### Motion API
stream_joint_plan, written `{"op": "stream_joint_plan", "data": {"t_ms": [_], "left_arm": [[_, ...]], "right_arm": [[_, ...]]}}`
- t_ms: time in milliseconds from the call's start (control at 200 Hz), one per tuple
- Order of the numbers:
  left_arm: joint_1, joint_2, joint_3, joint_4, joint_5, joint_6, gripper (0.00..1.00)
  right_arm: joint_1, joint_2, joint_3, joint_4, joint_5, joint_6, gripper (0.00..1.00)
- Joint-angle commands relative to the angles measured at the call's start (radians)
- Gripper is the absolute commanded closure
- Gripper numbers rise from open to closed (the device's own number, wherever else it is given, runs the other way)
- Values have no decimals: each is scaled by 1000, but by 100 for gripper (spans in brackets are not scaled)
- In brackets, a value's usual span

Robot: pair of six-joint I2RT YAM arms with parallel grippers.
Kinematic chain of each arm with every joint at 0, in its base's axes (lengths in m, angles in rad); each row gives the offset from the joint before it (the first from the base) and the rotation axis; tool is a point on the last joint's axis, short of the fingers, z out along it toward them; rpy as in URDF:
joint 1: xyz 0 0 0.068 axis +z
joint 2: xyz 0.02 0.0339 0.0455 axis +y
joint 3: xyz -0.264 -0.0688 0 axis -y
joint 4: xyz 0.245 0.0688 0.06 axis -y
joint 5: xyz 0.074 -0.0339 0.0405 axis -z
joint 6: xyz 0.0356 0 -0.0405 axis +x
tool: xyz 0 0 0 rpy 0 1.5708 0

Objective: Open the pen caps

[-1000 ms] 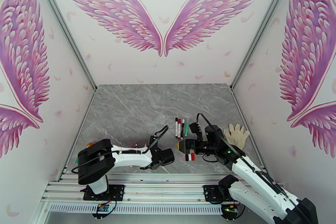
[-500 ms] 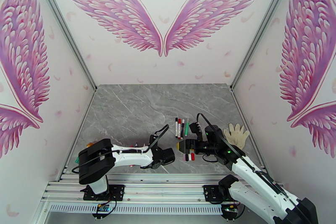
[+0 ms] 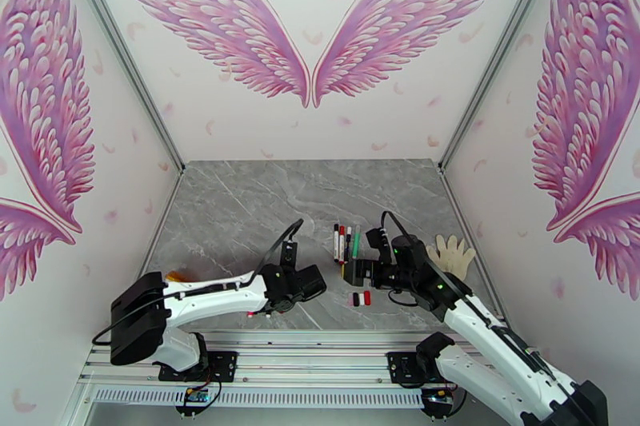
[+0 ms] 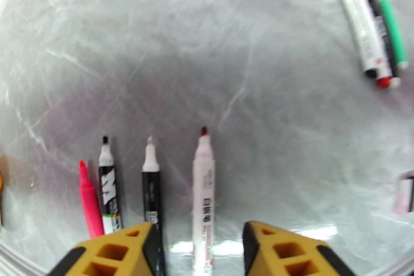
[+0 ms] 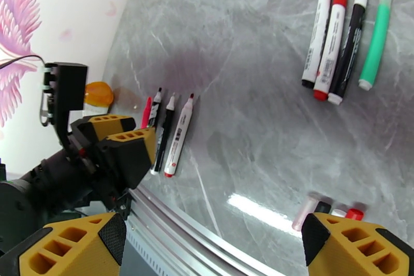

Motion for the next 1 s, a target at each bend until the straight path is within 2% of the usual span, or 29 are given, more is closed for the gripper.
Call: {"op": "stream_joint_plan", "data": {"t_ms": [0,95,145,355,550,755,994], "left_arm": [[34,-100,-50,191,94,106,32],[64,-179,-114,327,182,169,10],[78,-221,-146,375,208,187,1],[142,-367,-279,550,378,242,1],[180,-453,-372,631,451,248,1],[208,-475,-424,683,488,219,1],[210,-445,-440,733,511,214,1]], "right_arm": [[6,22,81,-90,107,-23,14],[5,61,120,-101,124,-29,21],[3,94,141,-105,135,-33,25],[-11,294,267,-110,193,-53,42],[-10,517,406,-110,234,-82,56],[-5,723,540,-130,316,-95,63],[10,904,679,-157,359,-119,65]]}}
